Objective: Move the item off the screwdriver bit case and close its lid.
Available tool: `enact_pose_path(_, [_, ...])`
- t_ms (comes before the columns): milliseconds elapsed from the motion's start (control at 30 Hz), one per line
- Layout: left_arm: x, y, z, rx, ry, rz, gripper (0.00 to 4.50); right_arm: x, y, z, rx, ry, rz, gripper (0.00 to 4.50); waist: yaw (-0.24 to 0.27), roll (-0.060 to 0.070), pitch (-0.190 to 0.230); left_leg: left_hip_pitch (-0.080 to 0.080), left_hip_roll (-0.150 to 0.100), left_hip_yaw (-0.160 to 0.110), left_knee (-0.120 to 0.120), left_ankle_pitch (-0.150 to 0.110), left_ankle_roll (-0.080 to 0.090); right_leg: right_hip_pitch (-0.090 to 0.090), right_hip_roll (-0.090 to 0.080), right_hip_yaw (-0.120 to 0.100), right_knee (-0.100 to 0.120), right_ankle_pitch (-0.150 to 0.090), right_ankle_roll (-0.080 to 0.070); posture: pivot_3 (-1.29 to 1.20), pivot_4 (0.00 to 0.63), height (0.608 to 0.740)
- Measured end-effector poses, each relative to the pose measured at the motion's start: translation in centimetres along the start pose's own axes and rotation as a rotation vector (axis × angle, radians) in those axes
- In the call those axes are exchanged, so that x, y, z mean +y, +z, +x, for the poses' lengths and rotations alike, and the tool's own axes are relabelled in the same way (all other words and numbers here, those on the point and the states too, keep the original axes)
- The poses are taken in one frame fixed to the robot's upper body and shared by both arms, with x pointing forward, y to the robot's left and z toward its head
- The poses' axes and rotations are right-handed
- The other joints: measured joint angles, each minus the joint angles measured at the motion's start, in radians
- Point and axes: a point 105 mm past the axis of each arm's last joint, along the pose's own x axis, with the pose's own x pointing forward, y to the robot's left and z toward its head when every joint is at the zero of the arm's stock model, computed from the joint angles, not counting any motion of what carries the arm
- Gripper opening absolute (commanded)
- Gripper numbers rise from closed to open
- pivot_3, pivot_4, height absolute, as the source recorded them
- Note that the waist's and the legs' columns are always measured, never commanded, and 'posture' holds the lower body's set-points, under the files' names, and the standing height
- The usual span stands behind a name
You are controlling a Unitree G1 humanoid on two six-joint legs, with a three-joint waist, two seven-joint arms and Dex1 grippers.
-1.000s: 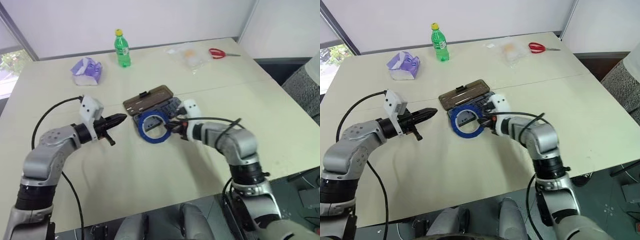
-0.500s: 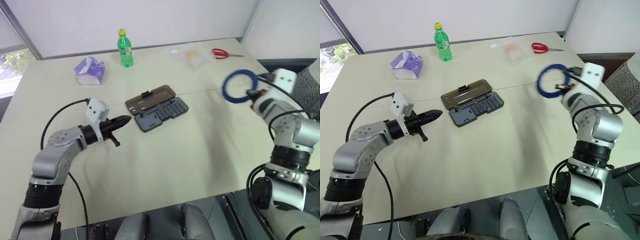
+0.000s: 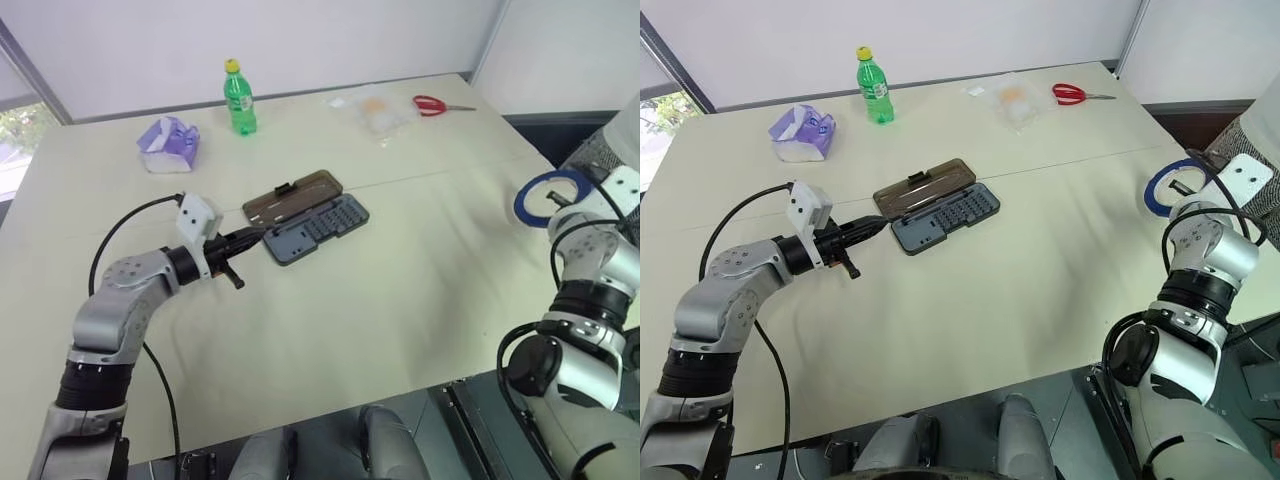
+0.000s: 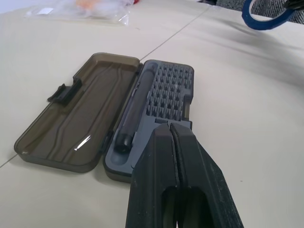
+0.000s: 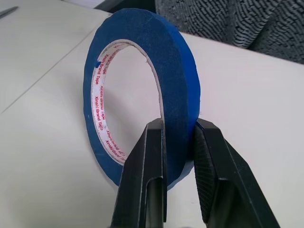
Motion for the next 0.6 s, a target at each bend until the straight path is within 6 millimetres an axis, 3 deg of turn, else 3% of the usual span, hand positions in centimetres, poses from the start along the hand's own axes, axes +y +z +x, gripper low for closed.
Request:
enact_pose_path(33, [0.0, 0.0, 0.0, 0.000, 0.000, 0.000, 0.00, 0.2, -0.3, 0.0, 0.010, 0.008, 0.003, 0.29, 0.000, 0.000, 0.000, 0.000, 0.000, 0.000, 0.000, 0.000, 0.000, 0.000, 0.000, 0.000, 0.000, 0.000, 0.000, 0.00, 0.150, 0.740])
enact_pose_path(67, [0.0, 0.0, 0.0, 0.000, 0.001, 0.000, 0.00, 0.4, -0.5, 0.0, 0.021, 0.016, 0.005, 1.28, 0.000, 0.000, 0.000, 0.000, 0.000, 0.000, 0.000, 0.000, 0.000, 0.000, 0.000, 0.000, 0.000, 0.000, 0.000, 0.00, 0.150, 0.740])
enact_pose_path(133, [-0.1, 0.0, 0.1, -0.003, 0.001, -0.004, 0.00, 0.8, -0.8, 0.0, 0.032, 0.033, 0.011, 2.01, 0.000, 0.000, 0.000, 0.000, 0.000, 0.000, 0.000, 0.000, 0.000, 0.000, 0.000, 0.000, 0.000, 0.000, 0.000, 0.00, 0.150, 0.740])
enact_pose_path(267, [-0.1, 0.0, 0.1, -0.006, 0.000, -0.006, 0.00, 1.0, -1.0, 0.0, 0.041, 0.047, 0.020, 4.16, 0.000, 0.000, 0.000, 0.000, 0.000, 0.000, 0.000, 0.000, 0.000, 0.000, 0.000, 0.000, 0.001, 0.000, 0.000, 0.00, 0.150, 0.740])
enact_pose_path(300, [-0.1, 0.0, 0.1, -0.006, 0.000, -0.006, 0.00, 1.1, -1.0, 0.0, 0.042, 0.048, 0.017, 4.44, 0.000, 0.000, 0.000, 0.000, 0.000, 0.000, 0.000, 0.000, 0.000, 0.000, 0.000, 0.000, 0.001, 0.000, 0.000, 0.00, 0.150, 0.740])
enact_pose_path(467, [-0.1, 0.0, 0.1, -0.006, -0.001, -0.005, 0.00, 0.9, -0.5, -0.3, 0.002, 0.030, -0.057, 4.44, 0.002, 0.001, 0.000, 0.000, 0.000, 0.000, 0.000, 0.000, 0.000, 0.000, 0.000, 0.000, 0.001, 0.000, 0.000, 0.00, 0.150, 0.740])
enact_pose_path(600, [-0.1, 0.0, 0.1, -0.005, -0.003, -0.004, 0.00, 2.1, 3.4, -2.2, -0.227, 0.077, -0.225, 4.44, 0.000, 0.002, 0.000, 0.000, 0.000, 0.000, 0.000, 0.000, 0.000, 0.000, 0.000, 0.000, 0.001, 0.000, 0.000, 0.00, 0.150, 0.740])
